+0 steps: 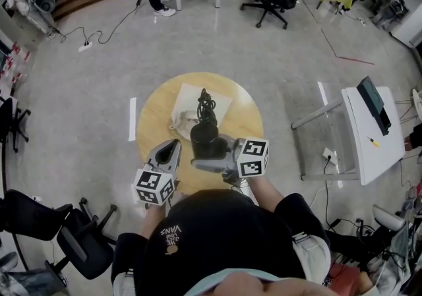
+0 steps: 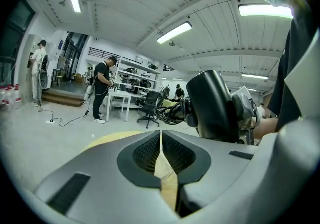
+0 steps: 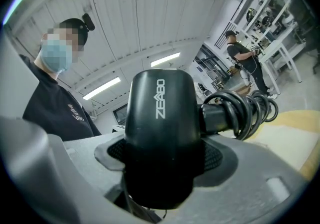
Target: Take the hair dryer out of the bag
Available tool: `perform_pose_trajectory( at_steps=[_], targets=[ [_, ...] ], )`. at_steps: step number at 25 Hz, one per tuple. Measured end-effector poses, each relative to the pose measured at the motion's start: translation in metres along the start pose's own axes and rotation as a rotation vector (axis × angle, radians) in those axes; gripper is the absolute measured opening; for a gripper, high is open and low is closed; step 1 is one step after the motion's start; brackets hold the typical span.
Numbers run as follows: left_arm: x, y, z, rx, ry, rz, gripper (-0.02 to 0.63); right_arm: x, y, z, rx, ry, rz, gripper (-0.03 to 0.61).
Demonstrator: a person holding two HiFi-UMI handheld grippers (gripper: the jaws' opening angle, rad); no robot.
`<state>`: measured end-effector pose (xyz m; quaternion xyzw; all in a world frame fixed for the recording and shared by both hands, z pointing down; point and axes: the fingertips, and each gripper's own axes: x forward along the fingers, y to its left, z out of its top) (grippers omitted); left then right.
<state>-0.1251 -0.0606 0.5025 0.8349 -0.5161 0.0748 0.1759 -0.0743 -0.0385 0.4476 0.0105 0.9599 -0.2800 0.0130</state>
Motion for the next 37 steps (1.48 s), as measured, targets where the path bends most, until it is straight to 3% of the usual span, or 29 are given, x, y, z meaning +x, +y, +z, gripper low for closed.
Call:
perform_pose_trajectory(
  at_steps=[37],
  targets=[
    [-0.001, -0.004, -0.002, -0.011, 0.023, -0.028, 0.025, 0.005, -0.007, -0.013, 0.001, 0.044, -0.032, 0.351]
  ],
)
